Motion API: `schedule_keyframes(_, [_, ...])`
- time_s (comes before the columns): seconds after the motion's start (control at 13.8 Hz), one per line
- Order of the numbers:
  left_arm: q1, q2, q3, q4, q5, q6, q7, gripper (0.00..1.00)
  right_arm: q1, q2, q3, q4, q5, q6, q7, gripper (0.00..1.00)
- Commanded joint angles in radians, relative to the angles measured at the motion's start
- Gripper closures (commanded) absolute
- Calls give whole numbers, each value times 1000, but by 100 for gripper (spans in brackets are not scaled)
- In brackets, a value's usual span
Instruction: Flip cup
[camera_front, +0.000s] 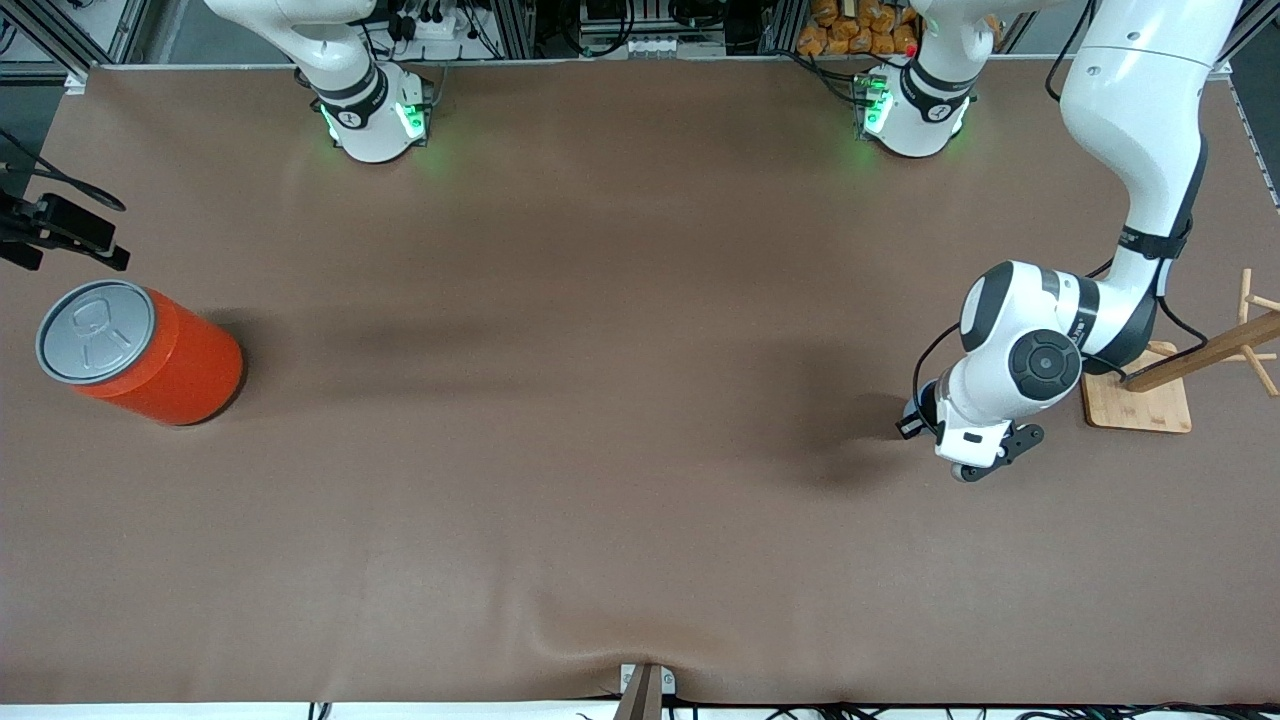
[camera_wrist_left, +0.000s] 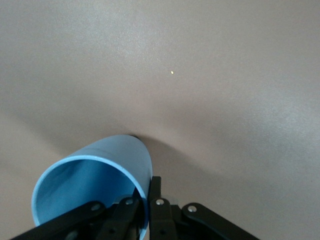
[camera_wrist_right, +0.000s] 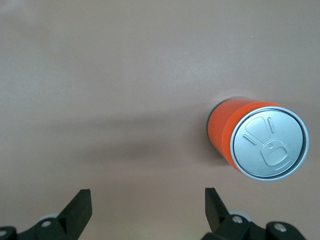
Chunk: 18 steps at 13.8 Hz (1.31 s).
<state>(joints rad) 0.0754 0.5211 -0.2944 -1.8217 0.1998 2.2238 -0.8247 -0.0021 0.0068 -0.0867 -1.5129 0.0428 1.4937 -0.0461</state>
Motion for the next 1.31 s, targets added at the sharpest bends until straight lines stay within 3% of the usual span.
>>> schedule_keyframes(0.0, [7, 0, -9, -7, 24, 17, -22, 56, 4, -1, 1, 3, -9, 0, 5, 0])
schedule_keyframes(0.07, [9, 6, -9, 1, 24, 17, -22, 3, 5, -1, 1, 3, -9, 0, 5, 0])
schedule_keyframes(0.29, [18, -9, -9, 19, 24, 17, -13, 0, 5, -1, 1, 3, -11, 0, 6, 0])
schedule_keyframes(0.87, [32, -213, -17, 120, 19, -9, 27, 0, 4, -1, 1, 3, -9, 2, 6, 0])
schedule_keyframes(1.24, [52, -372, -18, 151, 9, -150, 232, 0, 7, 1, 1, 3, -11, 2, 6, 0])
